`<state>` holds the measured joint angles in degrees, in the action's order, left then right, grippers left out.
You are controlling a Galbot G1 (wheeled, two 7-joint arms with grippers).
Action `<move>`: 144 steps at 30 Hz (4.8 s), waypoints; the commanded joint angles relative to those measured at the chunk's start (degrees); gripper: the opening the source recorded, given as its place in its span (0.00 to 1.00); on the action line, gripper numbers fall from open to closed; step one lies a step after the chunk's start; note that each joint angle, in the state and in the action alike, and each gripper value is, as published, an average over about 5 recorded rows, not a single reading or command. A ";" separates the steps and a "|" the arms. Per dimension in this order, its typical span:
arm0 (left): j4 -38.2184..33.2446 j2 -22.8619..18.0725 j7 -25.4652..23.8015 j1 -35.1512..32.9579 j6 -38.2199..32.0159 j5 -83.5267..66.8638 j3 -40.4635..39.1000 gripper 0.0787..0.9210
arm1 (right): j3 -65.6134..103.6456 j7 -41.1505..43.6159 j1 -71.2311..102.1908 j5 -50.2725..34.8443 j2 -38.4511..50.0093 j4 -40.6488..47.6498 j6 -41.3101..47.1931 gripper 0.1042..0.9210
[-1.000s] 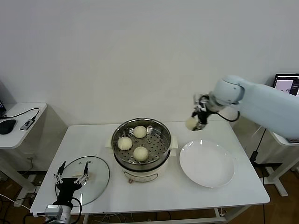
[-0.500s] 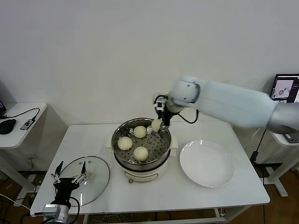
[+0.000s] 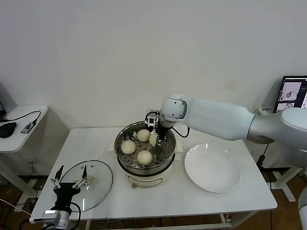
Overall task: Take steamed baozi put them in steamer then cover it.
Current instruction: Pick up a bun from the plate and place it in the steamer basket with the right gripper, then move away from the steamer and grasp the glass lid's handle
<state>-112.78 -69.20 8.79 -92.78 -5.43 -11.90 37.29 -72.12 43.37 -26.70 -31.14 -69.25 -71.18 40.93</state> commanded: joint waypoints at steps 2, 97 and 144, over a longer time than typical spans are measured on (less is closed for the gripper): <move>0.23 0.06 -0.09 0.14 -0.08 -0.05 -0.07 0.88 | 0.34 0.06 3.00 2.21 -1.65 2.68 0.64 0.65; 22.47 10.84 2.83 8.70 1.92 77.84 -3.51 0.88 | 124.69 -34.62 118.49 30.67 -16.35 -35.96 -49.21 0.88; 33.00 8.28 2.06 18.86 1.00 71.45 -7.58 0.35 | 121.51 -34.60 119.21 35.35 -18.36 -33.75 -50.45 0.88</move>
<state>-80.78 -60.81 10.38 -74.43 -4.00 59.92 29.74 49.52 8.74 92.43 3.94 -87.53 -104.86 -9.45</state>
